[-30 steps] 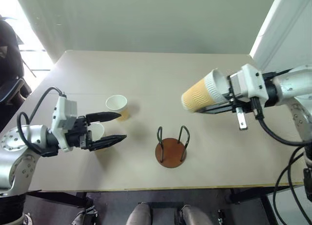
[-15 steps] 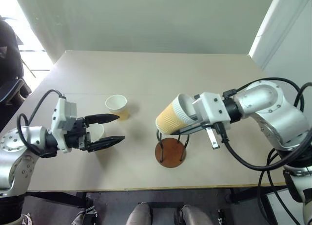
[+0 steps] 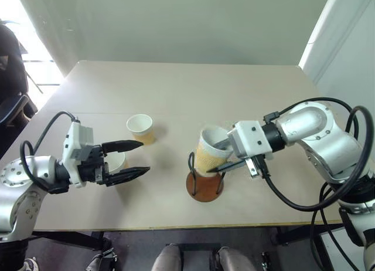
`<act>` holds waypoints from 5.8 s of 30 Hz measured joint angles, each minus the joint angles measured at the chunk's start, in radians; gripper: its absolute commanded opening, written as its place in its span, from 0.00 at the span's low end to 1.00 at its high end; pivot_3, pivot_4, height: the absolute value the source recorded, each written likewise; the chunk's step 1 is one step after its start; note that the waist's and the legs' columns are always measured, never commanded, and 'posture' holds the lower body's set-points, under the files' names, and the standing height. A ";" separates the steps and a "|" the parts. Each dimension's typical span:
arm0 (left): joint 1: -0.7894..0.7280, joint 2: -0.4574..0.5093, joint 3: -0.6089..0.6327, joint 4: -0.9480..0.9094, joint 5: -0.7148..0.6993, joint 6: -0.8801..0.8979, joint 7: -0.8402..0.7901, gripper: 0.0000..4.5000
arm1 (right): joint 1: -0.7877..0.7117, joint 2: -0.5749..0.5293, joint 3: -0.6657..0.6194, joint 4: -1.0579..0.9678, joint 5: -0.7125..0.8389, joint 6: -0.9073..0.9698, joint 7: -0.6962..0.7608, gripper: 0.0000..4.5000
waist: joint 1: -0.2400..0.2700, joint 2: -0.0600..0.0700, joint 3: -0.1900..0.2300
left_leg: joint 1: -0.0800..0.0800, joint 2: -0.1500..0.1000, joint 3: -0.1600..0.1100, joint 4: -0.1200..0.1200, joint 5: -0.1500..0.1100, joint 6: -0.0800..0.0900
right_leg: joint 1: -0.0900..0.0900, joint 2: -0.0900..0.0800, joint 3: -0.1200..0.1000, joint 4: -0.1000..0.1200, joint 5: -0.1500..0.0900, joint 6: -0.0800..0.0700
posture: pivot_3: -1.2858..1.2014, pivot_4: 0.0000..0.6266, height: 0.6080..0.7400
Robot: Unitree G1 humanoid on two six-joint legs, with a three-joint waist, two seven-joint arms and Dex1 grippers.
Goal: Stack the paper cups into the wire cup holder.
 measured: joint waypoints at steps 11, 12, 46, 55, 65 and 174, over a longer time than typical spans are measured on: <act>-0.010 0.002 -0.001 0.004 0.002 -0.002 -0.001 0.84 | 0.001 -0.002 0.000 -0.002 -0.008 -0.006 0.002 0.99 | 0.000 0.000 0.000 | 0.000 0.000 0.000 0.000 0.000 0.000 | 0.000 0.000 0.000 0.000 0.000 0.000 | 0.52 0.24 1.00; -0.013 0.002 -0.001 0.006 0.002 -0.002 -0.001 0.84 | 0.000 -0.003 0.000 -0.002 -0.009 -0.010 0.003 0.99 | 0.000 0.000 0.000 | 0.000 0.000 0.000 0.000 0.000 0.000 | 0.000 0.000 0.000 0.000 0.000 0.000 | 0.52 0.24 1.00; -0.085 0.413 -0.175 0.313 0.357 -0.149 -0.275 0.84 | -0.030 -0.090 -0.492 0.234 0.292 0.119 -0.190 0.99 | 0.010 0.000 0.000 | -0.006 0.000 -0.001 0.000 -0.011 -0.014 | -0.007 0.000 -0.001 0.000 0.000 -0.001 | 0.52 0.24 1.00; -0.222 0.380 -0.328 0.382 0.452 -0.221 -0.282 0.84 | -0.006 -0.117 -0.509 0.181 0.319 0.141 -0.230 0.99 | 0.002 0.001 0.000 | -0.004 0.001 -0.001 -0.001 -0.006 -0.008 | -0.007 0.000 -0.001 0.002 0.001 -0.001 | 0.52 0.24 1.00; -0.383 0.286 -0.458 0.480 0.573 -0.316 -0.298 0.84 | 0.001 -0.126 -0.514 0.141 0.342 0.162 -0.272 0.99 | 0.006 0.000 0.000 | -0.006 0.001 -0.001 -0.001 -0.004 -0.003 | -0.007 0.000 -0.001 0.000 0.002 0.001 | 0.52 0.24 1.00; -1.819 -0.333 -2.248 0.979 -0.256 -1.338 -0.375 0.01 | 2.277 -0.462 -1.064 -0.599 0.402 -1.010 -1.288 1.00 | 0.042 0.001 0.004 | -0.018 -0.007 0.029 0.055 -0.044 0.038 | 0.008 -0.007 0.028 -0.006 -0.006 0.060 | 0.52 0.24 1.00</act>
